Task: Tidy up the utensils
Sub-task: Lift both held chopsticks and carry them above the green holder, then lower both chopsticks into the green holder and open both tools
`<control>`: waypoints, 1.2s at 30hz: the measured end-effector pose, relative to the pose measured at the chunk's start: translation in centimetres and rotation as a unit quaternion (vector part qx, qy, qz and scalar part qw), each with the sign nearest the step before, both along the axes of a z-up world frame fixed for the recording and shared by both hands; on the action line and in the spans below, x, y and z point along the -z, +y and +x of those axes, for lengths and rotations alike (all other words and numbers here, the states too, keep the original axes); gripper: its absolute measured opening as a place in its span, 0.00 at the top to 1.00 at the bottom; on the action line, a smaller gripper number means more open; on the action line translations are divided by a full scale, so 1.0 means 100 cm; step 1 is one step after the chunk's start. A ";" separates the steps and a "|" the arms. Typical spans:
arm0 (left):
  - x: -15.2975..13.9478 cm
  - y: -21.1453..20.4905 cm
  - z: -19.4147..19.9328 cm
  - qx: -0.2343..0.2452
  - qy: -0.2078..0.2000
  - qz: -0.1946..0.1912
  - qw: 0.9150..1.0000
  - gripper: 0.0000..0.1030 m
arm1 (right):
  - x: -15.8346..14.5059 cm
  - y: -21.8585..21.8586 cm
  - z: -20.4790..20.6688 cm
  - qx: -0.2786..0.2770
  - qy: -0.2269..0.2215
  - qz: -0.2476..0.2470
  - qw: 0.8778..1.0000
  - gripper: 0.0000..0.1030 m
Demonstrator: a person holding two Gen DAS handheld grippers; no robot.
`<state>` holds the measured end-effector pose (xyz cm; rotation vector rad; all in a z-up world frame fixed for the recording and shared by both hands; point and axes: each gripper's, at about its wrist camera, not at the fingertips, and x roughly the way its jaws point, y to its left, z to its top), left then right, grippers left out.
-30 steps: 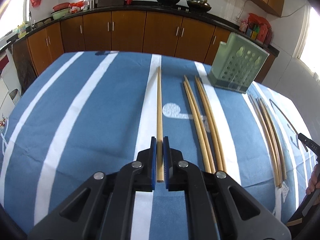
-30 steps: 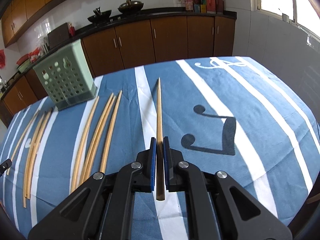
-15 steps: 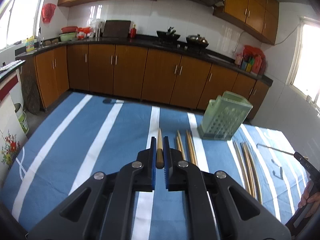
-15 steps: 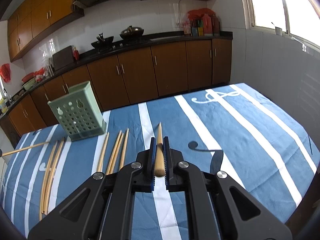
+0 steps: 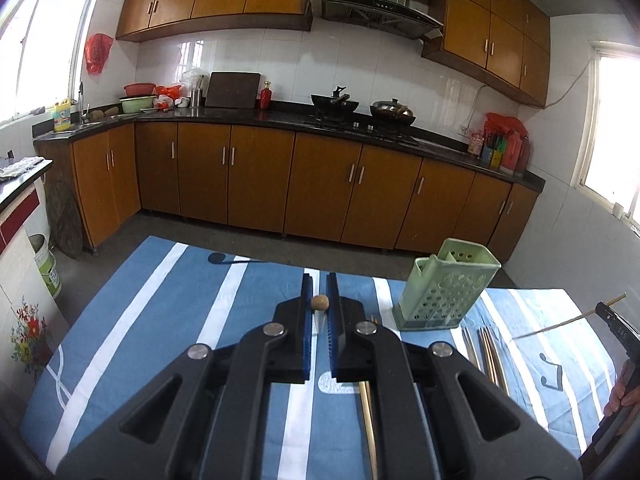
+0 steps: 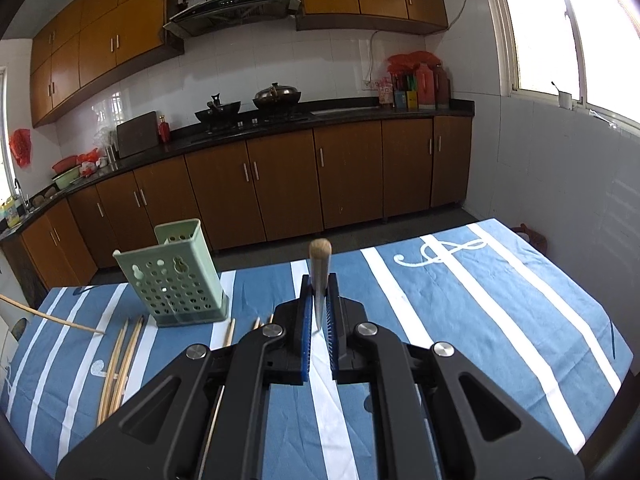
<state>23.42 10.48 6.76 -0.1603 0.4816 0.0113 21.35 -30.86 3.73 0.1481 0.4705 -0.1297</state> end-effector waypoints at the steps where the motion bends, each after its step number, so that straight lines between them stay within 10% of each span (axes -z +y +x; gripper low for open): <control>1: -0.003 0.000 0.003 -0.001 -0.001 -0.001 1.000 0.93 | -0.002 0.000 0.001 -0.001 -0.002 0.001 1.000 0.93; 23: -0.159 -0.054 0.076 0.010 -0.168 -0.042 0.985 0.93 | -0.134 0.049 0.061 -0.100 -0.154 0.043 0.982 0.93; 36: -0.111 -0.109 0.140 0.022 -0.143 -0.079 0.986 0.93 | -0.084 0.065 0.104 -0.129 -0.083 0.059 0.986 0.93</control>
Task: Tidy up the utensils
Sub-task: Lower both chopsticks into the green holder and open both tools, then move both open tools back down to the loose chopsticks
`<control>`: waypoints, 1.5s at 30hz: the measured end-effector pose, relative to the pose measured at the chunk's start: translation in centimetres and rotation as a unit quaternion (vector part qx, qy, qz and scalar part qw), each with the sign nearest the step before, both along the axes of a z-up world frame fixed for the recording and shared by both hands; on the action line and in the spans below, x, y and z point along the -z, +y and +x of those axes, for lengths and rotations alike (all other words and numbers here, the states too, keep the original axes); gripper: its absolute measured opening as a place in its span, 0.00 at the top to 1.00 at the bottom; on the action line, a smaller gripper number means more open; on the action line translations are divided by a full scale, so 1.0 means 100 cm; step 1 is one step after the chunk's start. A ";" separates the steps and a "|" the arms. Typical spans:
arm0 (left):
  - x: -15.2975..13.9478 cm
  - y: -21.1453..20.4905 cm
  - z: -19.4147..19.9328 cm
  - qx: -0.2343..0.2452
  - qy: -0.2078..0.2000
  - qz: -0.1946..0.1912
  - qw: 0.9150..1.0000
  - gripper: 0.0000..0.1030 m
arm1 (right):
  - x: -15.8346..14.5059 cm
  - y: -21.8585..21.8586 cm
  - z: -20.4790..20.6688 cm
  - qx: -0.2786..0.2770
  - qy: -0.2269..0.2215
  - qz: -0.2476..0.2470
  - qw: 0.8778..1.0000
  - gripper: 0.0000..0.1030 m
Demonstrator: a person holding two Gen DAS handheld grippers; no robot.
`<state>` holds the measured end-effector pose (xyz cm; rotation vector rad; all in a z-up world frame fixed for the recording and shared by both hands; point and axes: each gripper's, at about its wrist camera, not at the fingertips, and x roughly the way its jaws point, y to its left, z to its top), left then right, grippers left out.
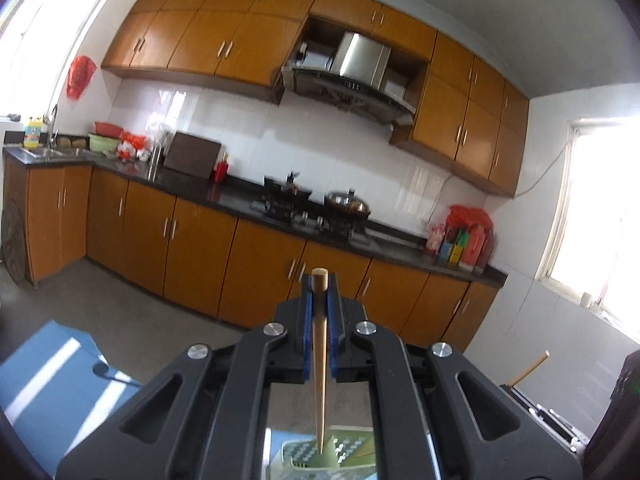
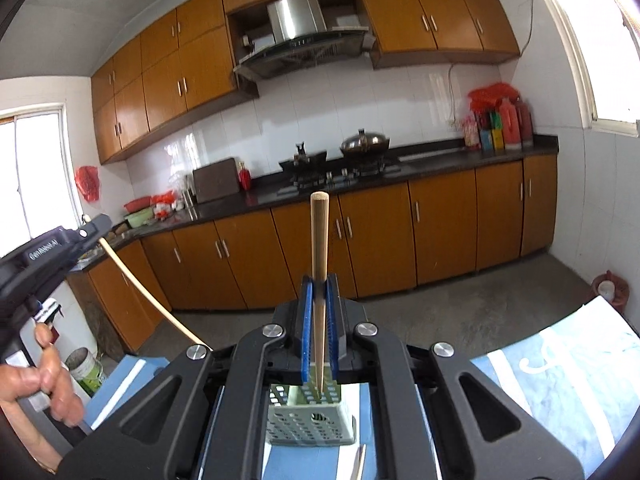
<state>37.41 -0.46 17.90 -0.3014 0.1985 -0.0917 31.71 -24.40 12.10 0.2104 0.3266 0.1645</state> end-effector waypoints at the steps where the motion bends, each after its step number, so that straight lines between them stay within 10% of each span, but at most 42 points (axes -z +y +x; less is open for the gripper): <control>1: 0.008 -0.002 0.004 0.003 0.009 0.001 1.000 0.93 | 0.002 0.002 0.000 -0.002 0.005 0.000 1.000 0.93; 10: 0.044 -0.003 0.015 0.014 0.053 0.015 0.998 0.92 | 0.016 0.004 0.009 -0.003 0.045 0.013 0.999 0.91; 22: 0.030 0.043 -0.049 0.003 0.048 0.004 0.999 0.67 | 0.000 -0.014 -0.042 0.031 0.026 0.009 0.999 0.74; 36: 0.188 0.098 -0.139 -0.026 0.239 0.062 0.969 0.53 | 0.193 -0.012 -0.086 0.020 0.262 -0.031 0.964 0.79; 45: 0.225 0.075 -0.151 0.014 0.273 0.069 0.959 0.51 | 0.220 0.002 -0.087 0.026 0.283 -0.066 0.957 0.87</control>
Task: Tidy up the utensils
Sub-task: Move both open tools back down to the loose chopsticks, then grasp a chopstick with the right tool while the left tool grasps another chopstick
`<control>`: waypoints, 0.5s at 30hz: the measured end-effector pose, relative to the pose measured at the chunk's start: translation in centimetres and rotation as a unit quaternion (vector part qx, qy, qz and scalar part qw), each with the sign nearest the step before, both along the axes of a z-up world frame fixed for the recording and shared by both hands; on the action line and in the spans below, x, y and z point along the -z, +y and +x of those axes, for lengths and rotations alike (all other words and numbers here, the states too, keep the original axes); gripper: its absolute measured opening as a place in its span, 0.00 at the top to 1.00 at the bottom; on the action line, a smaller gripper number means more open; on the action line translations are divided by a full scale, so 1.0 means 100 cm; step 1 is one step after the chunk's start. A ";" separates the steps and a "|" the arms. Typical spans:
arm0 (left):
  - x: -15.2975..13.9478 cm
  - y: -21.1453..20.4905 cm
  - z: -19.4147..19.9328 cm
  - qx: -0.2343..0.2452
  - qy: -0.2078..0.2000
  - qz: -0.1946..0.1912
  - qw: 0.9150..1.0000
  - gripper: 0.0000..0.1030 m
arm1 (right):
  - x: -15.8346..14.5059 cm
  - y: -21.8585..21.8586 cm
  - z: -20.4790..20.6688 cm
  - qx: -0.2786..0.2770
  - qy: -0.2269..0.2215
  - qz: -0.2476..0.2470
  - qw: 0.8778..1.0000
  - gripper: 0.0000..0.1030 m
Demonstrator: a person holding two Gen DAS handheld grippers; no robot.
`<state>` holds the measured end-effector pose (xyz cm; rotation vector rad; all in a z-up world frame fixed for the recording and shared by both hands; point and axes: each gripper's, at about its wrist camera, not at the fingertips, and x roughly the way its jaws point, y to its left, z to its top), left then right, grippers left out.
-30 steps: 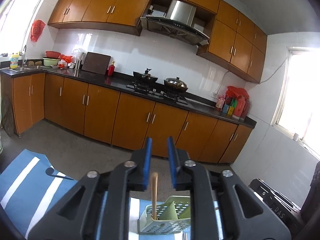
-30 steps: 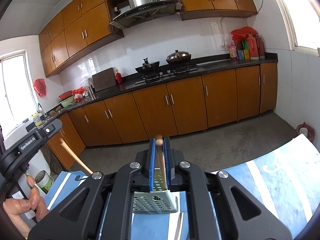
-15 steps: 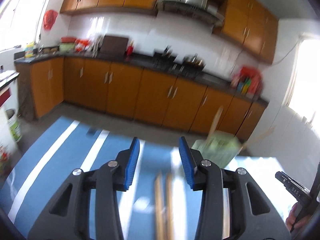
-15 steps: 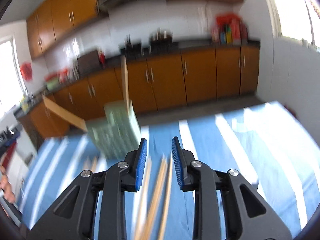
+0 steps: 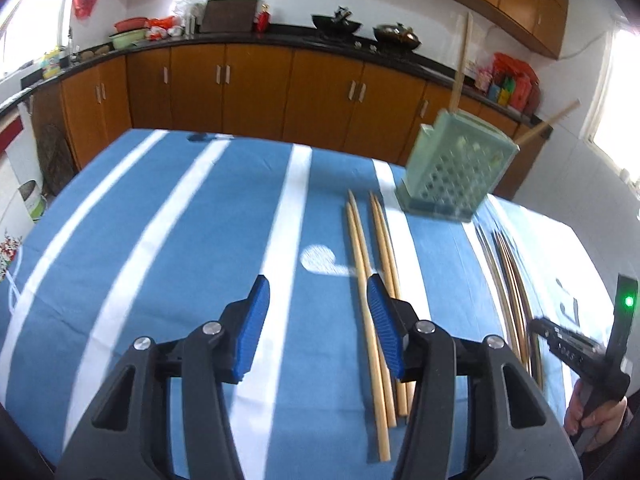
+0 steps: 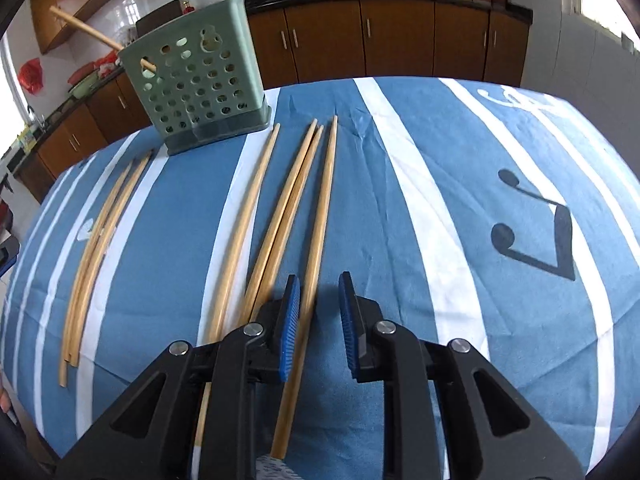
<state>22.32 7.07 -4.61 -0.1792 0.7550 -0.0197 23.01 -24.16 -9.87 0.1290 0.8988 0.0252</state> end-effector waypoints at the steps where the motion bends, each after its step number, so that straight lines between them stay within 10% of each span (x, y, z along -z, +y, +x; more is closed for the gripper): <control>1: 0.005 -0.004 0.000 0.008 0.007 0.001 1.000 0.51 | 0.000 -0.001 0.000 0.003 -0.001 -0.009 1.000 0.93; 15: 0.049 -0.041 0.006 0.075 0.079 0.007 0.994 0.84 | 0.004 -0.030 0.005 0.058 -0.002 -0.014 0.998 0.93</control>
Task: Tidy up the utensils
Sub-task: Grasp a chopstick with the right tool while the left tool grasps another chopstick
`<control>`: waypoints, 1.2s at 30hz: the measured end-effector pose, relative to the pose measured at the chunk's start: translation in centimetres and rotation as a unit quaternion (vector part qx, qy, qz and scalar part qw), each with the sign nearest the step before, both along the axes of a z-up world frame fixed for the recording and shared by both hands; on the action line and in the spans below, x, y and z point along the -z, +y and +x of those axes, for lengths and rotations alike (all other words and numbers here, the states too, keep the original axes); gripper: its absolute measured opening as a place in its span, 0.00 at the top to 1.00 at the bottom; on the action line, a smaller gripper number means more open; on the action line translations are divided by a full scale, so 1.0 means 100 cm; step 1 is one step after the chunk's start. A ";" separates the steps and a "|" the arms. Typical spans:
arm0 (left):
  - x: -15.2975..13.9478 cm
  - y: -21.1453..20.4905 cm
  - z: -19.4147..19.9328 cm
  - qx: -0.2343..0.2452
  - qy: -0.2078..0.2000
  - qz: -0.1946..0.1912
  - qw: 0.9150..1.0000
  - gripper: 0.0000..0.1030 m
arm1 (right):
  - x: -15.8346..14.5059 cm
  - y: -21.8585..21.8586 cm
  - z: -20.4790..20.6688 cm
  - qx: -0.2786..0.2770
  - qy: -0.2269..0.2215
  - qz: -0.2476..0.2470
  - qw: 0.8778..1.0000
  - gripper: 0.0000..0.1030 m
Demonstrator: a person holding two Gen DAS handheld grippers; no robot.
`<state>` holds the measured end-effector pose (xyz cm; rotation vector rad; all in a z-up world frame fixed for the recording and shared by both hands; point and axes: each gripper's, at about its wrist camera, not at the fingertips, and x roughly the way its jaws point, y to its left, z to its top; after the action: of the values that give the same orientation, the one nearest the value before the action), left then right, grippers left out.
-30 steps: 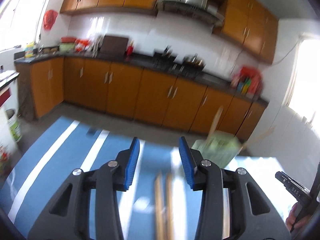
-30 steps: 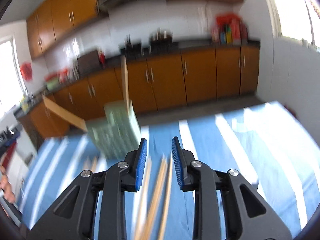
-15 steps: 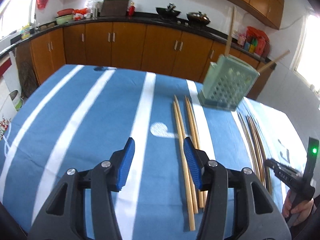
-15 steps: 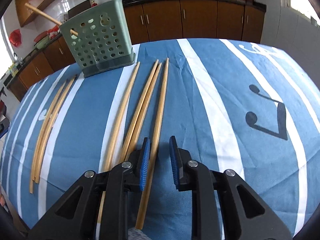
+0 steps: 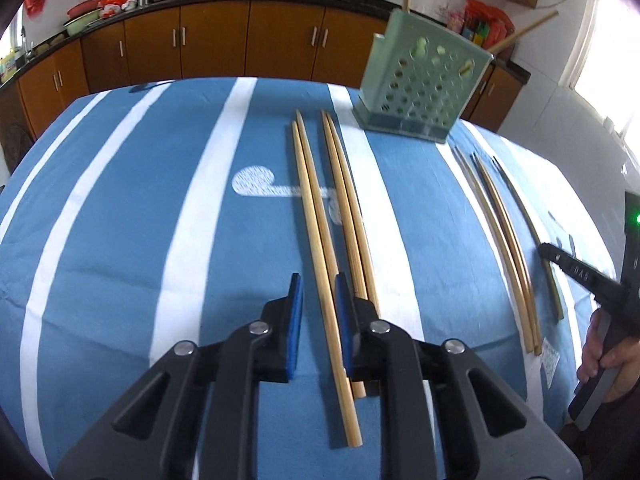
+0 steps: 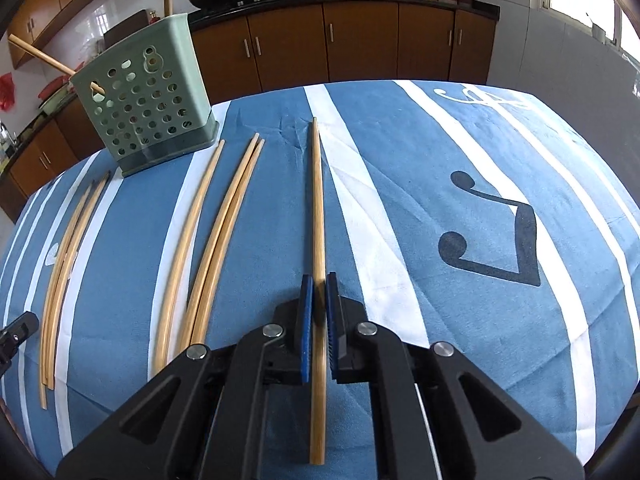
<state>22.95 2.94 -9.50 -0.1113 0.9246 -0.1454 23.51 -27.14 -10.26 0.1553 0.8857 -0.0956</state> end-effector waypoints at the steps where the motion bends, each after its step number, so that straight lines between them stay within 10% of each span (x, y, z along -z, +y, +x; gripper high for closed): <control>1: 0.001 -0.001 -0.001 0.002 0.002 0.003 1.000 0.85 | 0.000 0.000 -0.001 0.000 0.000 0.001 1.000 0.93; 36: 0.008 0.058 0.032 -0.065 -0.012 0.008 0.998 0.91 | 0.002 -0.014 0.015 0.008 -0.013 -0.013 1.000 0.92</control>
<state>26.17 8.73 -10.31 -0.1541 0.8915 -0.0185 24.98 -28.55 -10.44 0.1390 0.8570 -0.1203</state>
